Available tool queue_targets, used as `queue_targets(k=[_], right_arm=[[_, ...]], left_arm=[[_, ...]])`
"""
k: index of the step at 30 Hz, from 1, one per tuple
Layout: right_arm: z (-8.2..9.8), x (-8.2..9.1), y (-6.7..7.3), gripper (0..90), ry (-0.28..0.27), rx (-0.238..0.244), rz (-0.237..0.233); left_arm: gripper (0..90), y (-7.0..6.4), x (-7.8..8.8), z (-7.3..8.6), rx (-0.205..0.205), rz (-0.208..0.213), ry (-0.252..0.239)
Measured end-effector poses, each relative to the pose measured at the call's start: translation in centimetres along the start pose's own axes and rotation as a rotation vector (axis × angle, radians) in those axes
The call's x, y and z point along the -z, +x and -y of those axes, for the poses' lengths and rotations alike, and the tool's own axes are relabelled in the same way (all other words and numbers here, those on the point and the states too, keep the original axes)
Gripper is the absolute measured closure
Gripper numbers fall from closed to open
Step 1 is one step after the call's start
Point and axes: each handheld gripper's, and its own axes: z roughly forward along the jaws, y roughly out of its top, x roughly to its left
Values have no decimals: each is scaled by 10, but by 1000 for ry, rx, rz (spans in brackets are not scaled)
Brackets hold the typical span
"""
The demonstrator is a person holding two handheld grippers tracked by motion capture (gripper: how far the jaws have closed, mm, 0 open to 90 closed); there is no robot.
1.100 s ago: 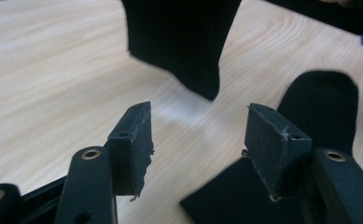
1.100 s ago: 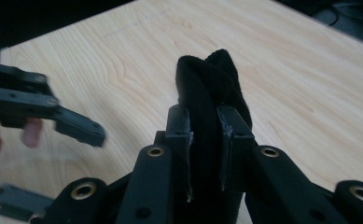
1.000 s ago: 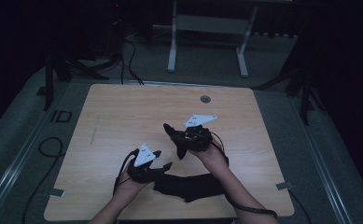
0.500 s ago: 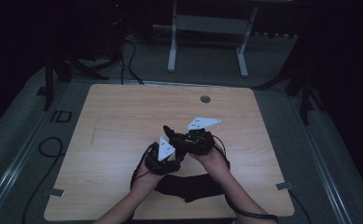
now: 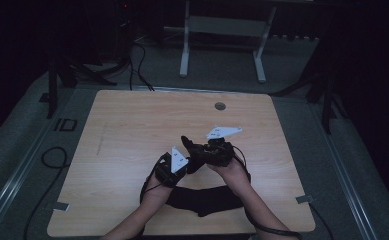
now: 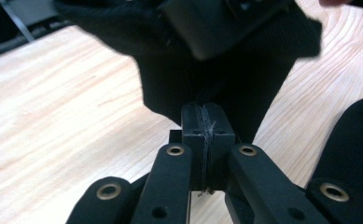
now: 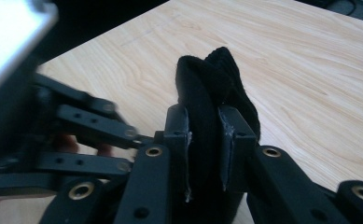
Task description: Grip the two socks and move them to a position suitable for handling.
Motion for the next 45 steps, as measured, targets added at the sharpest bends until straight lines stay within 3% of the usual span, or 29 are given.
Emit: queue_targets(k=[4, 11, 15, 20, 21, 24, 27, 33, 37, 39, 41, 45], right_arm=[[2, 2, -4, 746, 5, 3, 13], [10, 11, -18, 747, 1, -45, 18], [16, 13, -23, 775, 15, -50, 34], [25, 17, -34, 800, 31, -81, 58], [27, 18, -37, 804, 34, -86, 65], [36, 19, -43, 813, 62, -98, 75], [45, 16, -46, 820, 81, -106, 71], [62, 8, -57, 831, 144, -132, 87], [72, 5, -70, 829, 178, -165, 113], [77, 5, -77, 778, 198, -192, 102], [81, 6, -84, 652, 203, -222, 120], [85, 10, -92, 571, 215, -249, 172]], left_arm=[[900, 4, 2, 2, 31, 12, -7], [900, 16, 8, 7, 53, -41, 1], [900, 21, 11, 8, 67, -61, 10], [900, 29, 13, 16, 106, -76, 29], [900, 34, 14, 23, 136, -94, 34], [898, 42, 16, 36, 192, -93, 50], [894, 44, 17, 46, 216, -93, 70], [879, 47, 17, 63, 229, -38, 154], [857, 49, 18, 68, 233, -33, 166], [857, 50, 19, 68, 225, -33, 171], [846, 52, 19, 66, 217, -40, 166], [812, 54, 18, 63, 217, -37, 166]])
